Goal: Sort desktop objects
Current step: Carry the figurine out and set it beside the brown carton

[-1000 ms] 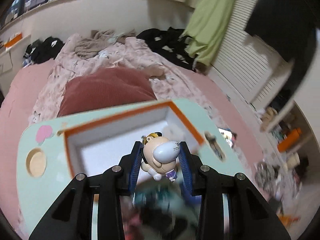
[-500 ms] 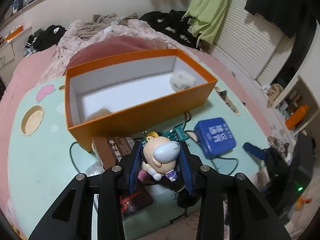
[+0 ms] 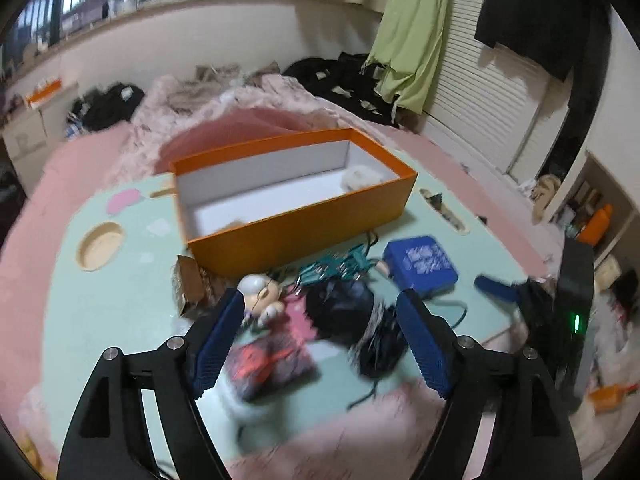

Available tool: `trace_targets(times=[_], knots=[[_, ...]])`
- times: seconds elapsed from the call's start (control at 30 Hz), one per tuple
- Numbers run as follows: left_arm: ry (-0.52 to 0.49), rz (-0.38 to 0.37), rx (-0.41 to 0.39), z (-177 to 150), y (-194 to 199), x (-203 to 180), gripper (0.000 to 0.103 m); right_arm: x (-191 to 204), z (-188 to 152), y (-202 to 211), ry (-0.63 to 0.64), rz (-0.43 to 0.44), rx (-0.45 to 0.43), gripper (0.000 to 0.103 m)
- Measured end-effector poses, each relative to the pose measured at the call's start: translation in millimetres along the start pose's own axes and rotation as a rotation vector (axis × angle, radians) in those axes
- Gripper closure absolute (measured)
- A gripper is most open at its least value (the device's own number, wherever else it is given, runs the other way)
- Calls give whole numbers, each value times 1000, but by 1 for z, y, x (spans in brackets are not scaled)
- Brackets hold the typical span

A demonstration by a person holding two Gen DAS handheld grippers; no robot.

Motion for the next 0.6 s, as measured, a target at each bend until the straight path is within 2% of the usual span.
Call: trace_targets(times=[0.07,0.17,0.23,0.4,0.47,0.53,0.6], knots=[[-29,68,1,-14,5,0,24,0,0,0,0,0,0,0],[-81,219,32,-39,3,4,24,0,0,0,0,0,0,0],[-96,267,67,-52,-4,8,24,0,0,0,0,0,0,0],[-59,230,137,-64,-27,18,25,0,0,0,0,0,0,0],[-36,214,135,-62,-32,21,24,0,0,0,-1,0,0,0],[5,192,144,-59,-38,26,18,1,0,0,-1,0,0,0],[64,156,147,-58,-44,37,6,0,0,0,0,-1,0,0]])
Point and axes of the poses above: each gripper's, at about its wrist camera, not at the fingertips, and y roughly against the way its jaws point, x to its left, z to its top, the point moved 1 cm from there along -y, roughly the way its jaws point, and after that the axes turned 10 degrees about x, right-handed, at the moved point
